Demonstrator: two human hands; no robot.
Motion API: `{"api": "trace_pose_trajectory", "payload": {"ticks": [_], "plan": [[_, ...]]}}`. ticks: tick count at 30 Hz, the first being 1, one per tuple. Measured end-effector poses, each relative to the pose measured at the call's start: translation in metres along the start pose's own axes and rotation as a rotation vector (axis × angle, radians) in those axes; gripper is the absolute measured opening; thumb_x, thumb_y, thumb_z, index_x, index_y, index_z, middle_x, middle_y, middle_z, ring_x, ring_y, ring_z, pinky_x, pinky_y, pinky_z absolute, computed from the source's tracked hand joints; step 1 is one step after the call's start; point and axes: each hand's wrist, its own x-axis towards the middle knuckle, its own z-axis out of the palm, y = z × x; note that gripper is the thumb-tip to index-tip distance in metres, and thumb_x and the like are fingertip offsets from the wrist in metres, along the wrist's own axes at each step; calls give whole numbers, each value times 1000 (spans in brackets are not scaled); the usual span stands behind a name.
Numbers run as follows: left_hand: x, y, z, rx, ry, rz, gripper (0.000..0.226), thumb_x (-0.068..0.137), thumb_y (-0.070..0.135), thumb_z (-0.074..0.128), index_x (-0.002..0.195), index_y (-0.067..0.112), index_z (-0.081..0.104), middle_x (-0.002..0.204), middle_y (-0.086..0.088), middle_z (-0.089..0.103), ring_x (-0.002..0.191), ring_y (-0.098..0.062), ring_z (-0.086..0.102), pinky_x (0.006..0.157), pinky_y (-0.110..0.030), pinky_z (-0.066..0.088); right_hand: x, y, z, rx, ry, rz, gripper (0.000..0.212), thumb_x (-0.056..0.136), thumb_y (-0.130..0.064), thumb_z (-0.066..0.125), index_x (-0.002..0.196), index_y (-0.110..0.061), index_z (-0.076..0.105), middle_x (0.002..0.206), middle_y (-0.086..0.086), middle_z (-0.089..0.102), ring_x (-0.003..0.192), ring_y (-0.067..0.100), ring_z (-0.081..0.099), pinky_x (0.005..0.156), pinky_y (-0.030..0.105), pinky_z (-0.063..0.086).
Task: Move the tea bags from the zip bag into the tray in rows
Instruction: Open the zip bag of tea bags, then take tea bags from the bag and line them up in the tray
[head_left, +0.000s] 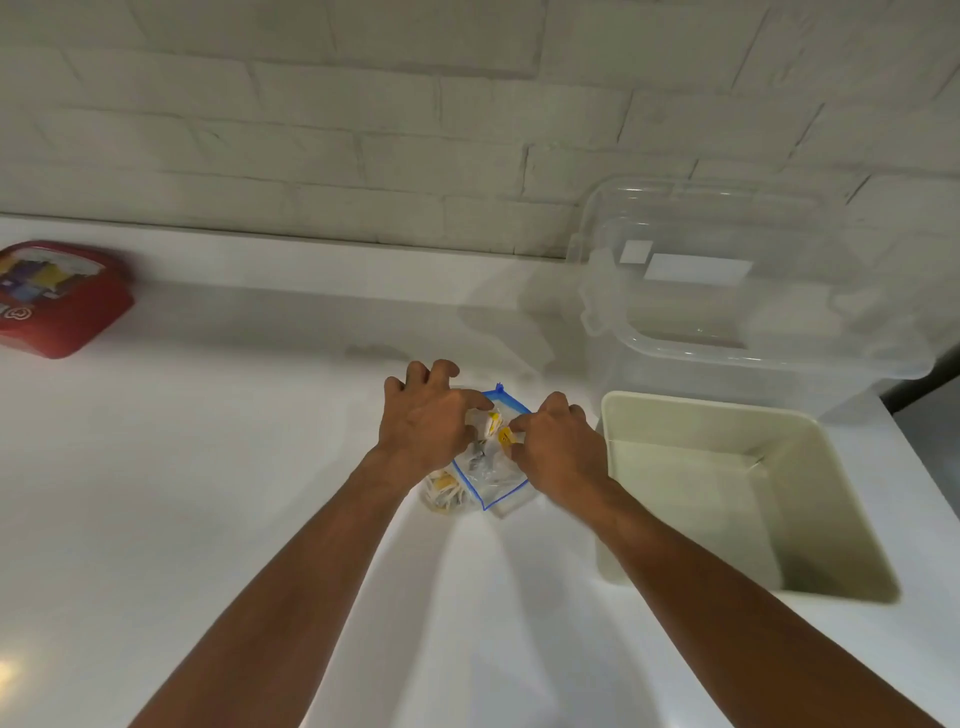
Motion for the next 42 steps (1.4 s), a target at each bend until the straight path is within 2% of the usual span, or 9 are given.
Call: {"api": "trace_pose_trajectory", "payload": {"ticks": [4,7,9,16,21,25,31,35,42], "plan": [[0,-4,-3,-11,-65,8,44,87,51,61,130,55,52,144,4,37,123,-25,42,95,-41,35,1,2,-5,210,-94,38,22,86,-47,65,107,-41,64,111,0,45,105,21,54,72,31,46],[-2,-11,-14,-113,-116,29,41,90,47,59,130,53,53,145,4,36,126,-24,43,98,-43,36,2,-1,-13,328,-35,52,8,82,-45,71,82,-40,64,108,-5,48,99,17,58,72,30,48],[-5,-16,-19,-164,-112,29,39,90,45,60,128,52,54,145,4,36,127,-24,43,99,-43,36,0,-2,-20,372,-18,37,10,81,-45,72,78,-39,66,109,-8,50,98,13,57,72,29,47],[-12,-17,-20,-190,-75,40,30,89,44,61,118,52,61,142,7,40,121,-22,46,94,-39,37,-12,11,-49,627,49,73,12,76,-37,76,74,-32,65,99,-12,59,81,9,60,76,28,46],[-6,-4,-19,-48,-28,14,34,80,60,63,110,46,66,129,11,49,112,-19,49,89,-38,35,-20,23,-75,996,114,121,7,83,-18,65,83,-20,58,71,-4,69,67,13,72,76,44,57],[0,13,-13,147,20,18,48,72,74,58,99,38,72,111,9,55,100,-22,50,79,-37,31,-24,30,-79,953,63,84,6,85,-21,66,87,-24,62,75,-6,73,64,15,72,74,52,58],[9,21,4,162,57,-48,35,85,58,52,85,30,73,95,6,54,86,-21,46,70,-35,29,-28,32,-76,926,15,65,5,87,-23,69,86,-26,64,75,-7,72,63,13,71,74,49,58],[9,15,1,29,94,-119,22,87,38,53,84,28,72,100,8,57,91,-22,50,71,-34,34,-28,33,-75,927,16,52,5,87,-24,69,86,-26,65,75,-7,71,62,13,70,74,46,58],[2,-16,-38,-480,37,-150,18,80,53,74,80,35,74,108,6,59,104,-19,53,83,-39,48,-27,29,-77,970,-3,20,4,89,-21,69,90,-21,65,77,-4,71,60,12,68,69,39,57]]}}
